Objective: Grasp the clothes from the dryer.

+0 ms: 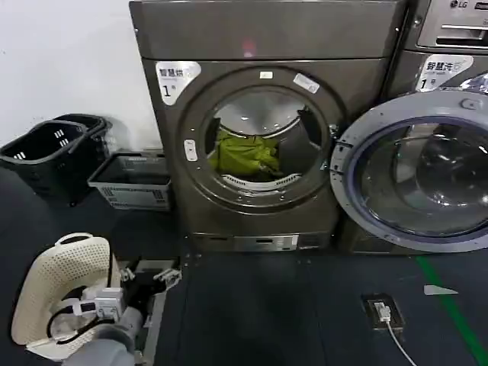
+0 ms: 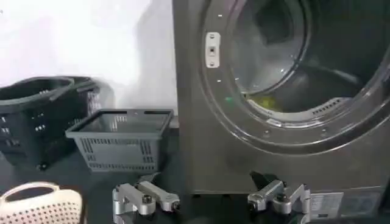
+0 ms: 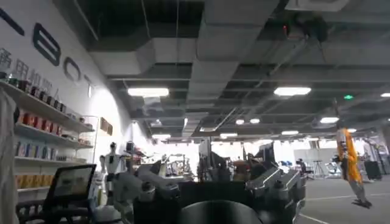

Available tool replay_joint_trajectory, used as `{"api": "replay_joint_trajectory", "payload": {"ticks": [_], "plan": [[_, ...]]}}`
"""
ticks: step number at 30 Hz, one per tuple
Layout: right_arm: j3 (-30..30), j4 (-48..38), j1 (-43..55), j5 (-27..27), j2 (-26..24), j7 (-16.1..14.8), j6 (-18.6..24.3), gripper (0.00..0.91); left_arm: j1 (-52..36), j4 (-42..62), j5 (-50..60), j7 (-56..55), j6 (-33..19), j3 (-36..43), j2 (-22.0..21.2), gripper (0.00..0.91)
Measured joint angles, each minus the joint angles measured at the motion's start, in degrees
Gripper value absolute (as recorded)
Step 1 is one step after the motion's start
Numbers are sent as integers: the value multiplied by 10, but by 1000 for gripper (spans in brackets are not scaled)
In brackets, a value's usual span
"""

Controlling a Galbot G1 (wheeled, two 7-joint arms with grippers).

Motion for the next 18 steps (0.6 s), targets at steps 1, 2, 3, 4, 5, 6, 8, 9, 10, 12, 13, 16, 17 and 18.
{"api": "replay_joint_trajectory", "payload": {"ticks": [1,2,3,4,5,6,8,9,10,12,13,16,17,18], "plan": [[0,0,0,0,0,0,0,907,0,0,0,0,0,0,0,907],[0,-1,-1,0,0,0,-1,907,0,0,0,0,0,1,0,907],[0,-2,-1,0,0,1,-2,907,1,-2,-1,0,0,2,0,907],[0,-3,-1,0,0,1,-2,907,1,-3,-2,0,0,2,0,907],[-1,-4,-1,0,0,2,-2,907,1,-5,-3,-2,0,3,1,907],[-2,-4,-1,0,0,3,-2,907,1,-6,-4,-2,0,3,1,907],[-3,-4,1,0,0,4,-2,907,1,-7,-6,-1,0,3,2,907],[-3,-4,0,0,1,4,-2,907,1,-7,-6,0,0,3,2,907],[-3,-3,0,0,0,5,-2,907,1,-7,-6,1,0,3,2,907],[-2,-4,0,0,0,5,-2,907,0,-9,-7,4,0,3,3,907],[-2,-4,-1,0,0,5,-2,907,-1,-10,-8,6,0,3,3,907],[-2,-4,-1,1,1,5,-2,907,-1,-10,-11,14,0,4,4,907],[-2,-3,0,1,2,6,-2,907,-2,-11,-13,16,0,5,4,907],[-2,-2,0,1,2,6,-2,907,-2,-14,-15,18,0,5,4,907]]}}
